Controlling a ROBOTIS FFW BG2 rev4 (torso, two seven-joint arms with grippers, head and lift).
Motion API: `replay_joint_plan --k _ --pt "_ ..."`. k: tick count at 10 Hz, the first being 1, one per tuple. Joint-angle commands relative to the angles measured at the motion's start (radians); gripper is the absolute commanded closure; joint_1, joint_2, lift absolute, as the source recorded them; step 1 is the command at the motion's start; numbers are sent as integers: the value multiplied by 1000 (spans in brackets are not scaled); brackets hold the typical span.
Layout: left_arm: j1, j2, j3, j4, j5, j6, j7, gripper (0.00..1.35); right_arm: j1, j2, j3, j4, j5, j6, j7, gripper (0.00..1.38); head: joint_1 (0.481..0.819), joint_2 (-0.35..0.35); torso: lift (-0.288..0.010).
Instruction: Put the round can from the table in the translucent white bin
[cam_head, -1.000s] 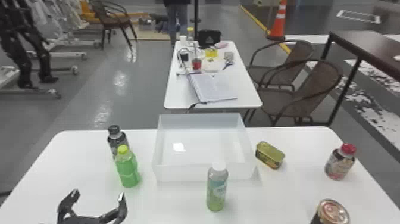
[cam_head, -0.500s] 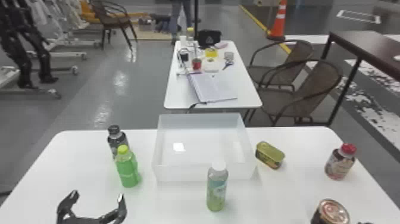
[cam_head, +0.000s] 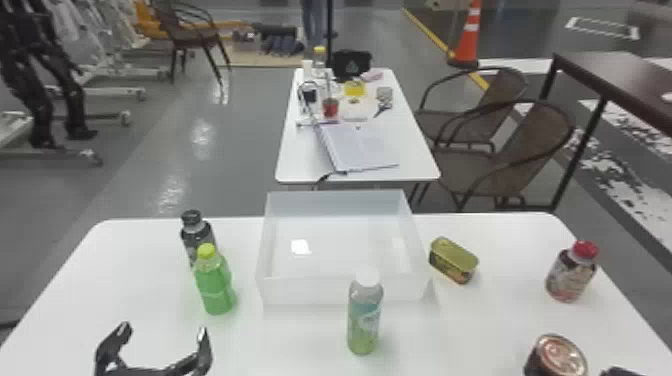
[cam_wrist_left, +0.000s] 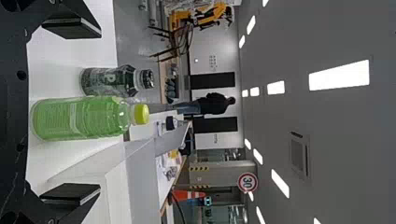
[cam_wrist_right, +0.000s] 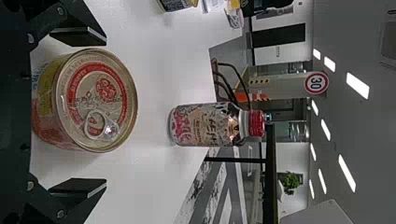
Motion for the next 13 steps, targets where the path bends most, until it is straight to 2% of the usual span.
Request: replay_joint_plan --k 1,3,5,7,8,9,10,11,12,13 --pt "1 -3 0 2 6 -1 0 136 -18 -7 0 18 -3 0 3 216 549 0 -100" --pt "7 -3 2 3 21 -1 0 136 -45 -9 0 49 2 -2 37 214 549 0 -100" --pt "7 -3 2 5 27 -1 0 136 -73 -9 2 125 -3 -87 66 229 549 0 -100" --pt "7 -3 2 5 33 -1 0 136 -59 7 2 122 -1 -101 52 545 549 0 -100" --pt "7 -3 0 5 33 -3 0 136 -55 18 2 121 -27 -112 54 639 549 0 -100" --pt "4 -3 -1 8 33 -3 0 136 -44 18 2 99 -29 -117 55 690 549 0 -100" --pt "-1 -3 -3 11 32 -3 -2 136 -30 16 2 61 -39 -117 57 690 549 0 -100" --pt "-5 -3 -6 13 32 -3 -2 136 -3 14 2 -27 -56 -95 57 690 549 0 -100" --pt "-7 -3 -8 14 32 -3 -2 136 24 7 2 -152 -67 -9 66 690 549 0 -100" --pt "-8 -3 -8 16 33 0 -2 136 33 -18 2 -258 -75 72 97 690 549 0 -100"
